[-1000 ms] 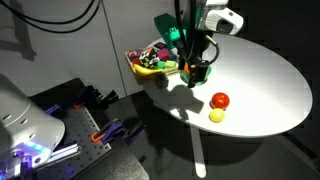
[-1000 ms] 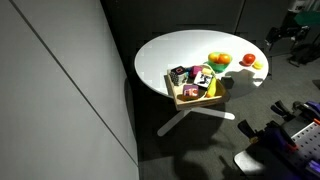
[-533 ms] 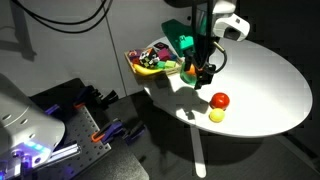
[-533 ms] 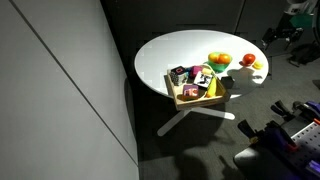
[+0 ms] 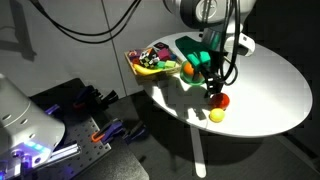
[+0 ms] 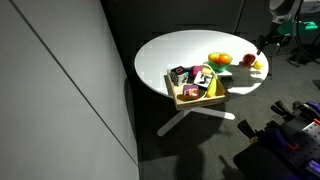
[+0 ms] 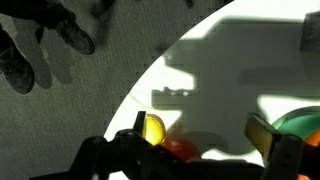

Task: Pick up the red toy apple and put it in the tray

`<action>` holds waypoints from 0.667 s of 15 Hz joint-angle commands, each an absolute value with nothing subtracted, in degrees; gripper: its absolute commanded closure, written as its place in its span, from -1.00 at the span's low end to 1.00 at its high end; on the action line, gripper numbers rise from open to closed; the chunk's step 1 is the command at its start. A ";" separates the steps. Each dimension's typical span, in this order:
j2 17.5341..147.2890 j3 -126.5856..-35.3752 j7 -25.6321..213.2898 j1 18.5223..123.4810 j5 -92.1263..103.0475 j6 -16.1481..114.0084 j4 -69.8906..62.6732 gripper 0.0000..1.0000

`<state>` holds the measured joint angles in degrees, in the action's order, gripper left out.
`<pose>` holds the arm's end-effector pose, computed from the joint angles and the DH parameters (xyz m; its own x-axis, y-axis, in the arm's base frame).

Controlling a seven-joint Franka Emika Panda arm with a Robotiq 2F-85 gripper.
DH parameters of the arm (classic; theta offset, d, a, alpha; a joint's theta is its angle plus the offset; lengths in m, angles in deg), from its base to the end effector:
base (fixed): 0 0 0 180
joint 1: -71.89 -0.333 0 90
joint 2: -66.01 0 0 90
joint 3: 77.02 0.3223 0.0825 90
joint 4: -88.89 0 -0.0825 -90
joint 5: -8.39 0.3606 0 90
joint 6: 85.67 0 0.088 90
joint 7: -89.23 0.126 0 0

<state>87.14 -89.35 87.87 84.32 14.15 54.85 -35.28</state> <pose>0.4946 -0.2274 0.2260 0.8857 -0.4586 -0.0721 -0.4587 -0.8884 0.0173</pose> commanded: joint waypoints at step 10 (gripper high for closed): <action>103.64 -86.46 83.63 89.70 13.94 55.81 -15.63 -1.00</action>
<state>100.87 -88.25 86.11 87.25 13.32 56.10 -20.05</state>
